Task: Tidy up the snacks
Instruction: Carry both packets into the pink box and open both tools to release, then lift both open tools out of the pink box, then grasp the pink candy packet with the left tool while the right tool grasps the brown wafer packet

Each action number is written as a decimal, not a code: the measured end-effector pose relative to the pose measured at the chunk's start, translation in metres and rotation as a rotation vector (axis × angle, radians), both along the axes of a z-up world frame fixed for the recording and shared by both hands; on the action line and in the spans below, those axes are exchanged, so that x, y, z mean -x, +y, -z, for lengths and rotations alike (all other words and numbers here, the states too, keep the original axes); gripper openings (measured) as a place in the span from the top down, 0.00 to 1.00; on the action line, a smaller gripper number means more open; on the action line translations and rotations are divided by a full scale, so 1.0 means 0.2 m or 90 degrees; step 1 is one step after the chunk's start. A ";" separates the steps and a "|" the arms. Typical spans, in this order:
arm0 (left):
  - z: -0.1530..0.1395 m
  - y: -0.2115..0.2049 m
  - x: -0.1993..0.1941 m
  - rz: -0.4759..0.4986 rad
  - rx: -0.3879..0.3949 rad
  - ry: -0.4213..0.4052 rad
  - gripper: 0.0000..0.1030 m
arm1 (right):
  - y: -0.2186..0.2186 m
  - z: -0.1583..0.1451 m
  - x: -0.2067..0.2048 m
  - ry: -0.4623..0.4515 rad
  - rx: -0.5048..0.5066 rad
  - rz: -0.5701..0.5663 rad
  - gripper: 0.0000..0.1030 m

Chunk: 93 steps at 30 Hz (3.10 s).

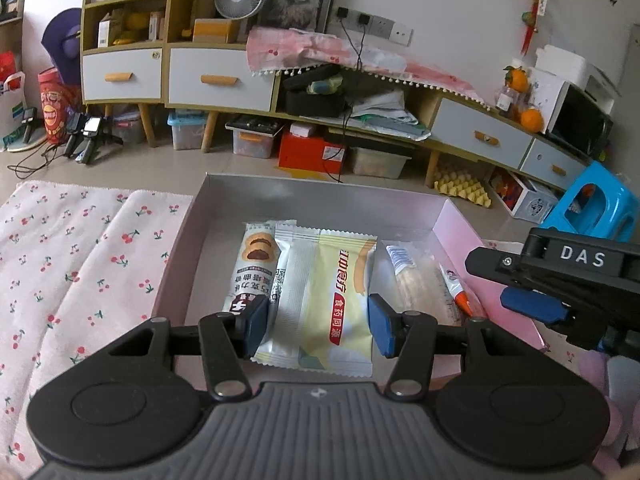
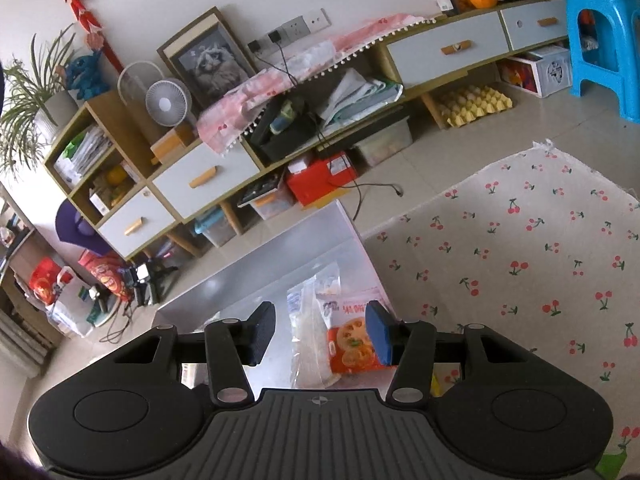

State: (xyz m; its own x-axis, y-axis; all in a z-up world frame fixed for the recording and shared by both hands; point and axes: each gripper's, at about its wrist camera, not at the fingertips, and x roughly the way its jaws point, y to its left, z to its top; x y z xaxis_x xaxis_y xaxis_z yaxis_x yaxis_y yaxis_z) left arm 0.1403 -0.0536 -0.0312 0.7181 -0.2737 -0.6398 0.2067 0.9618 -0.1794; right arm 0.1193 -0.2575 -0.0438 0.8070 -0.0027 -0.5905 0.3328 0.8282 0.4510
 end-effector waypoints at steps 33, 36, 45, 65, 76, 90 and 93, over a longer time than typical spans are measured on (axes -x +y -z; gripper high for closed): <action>-0.14 0.05 0.16 0.002 -0.068 0.024 0.05 | 0.07 -0.26 0.19 0.032 0.100 -0.081 0.23; -0.18 0.07 0.19 0.010 -0.075 0.035 0.03 | 0.06 -0.29 0.23 0.042 0.106 -0.087 0.20; -0.23 0.13 0.28 0.041 -0.098 0.053 0.01 | 0.06 -0.33 0.37 0.080 0.119 -0.087 0.17; -0.16 0.22 0.51 0.130 -0.152 0.032 0.01 | 0.08 -0.16 0.61 0.193 0.187 -0.194 0.16; -0.04 0.12 0.65 0.202 -0.177 0.060 0.01 | 0.05 -0.10 0.67 0.226 0.201 -0.228 0.16; 0.00 0.02 0.65 0.247 -0.101 0.088 0.33 | 0.01 -0.06 0.64 0.235 0.029 -0.225 0.16; 0.03 -0.02 0.63 0.247 -0.102 0.098 0.40 | -0.01 -0.05 0.63 0.231 -0.016 -0.206 0.16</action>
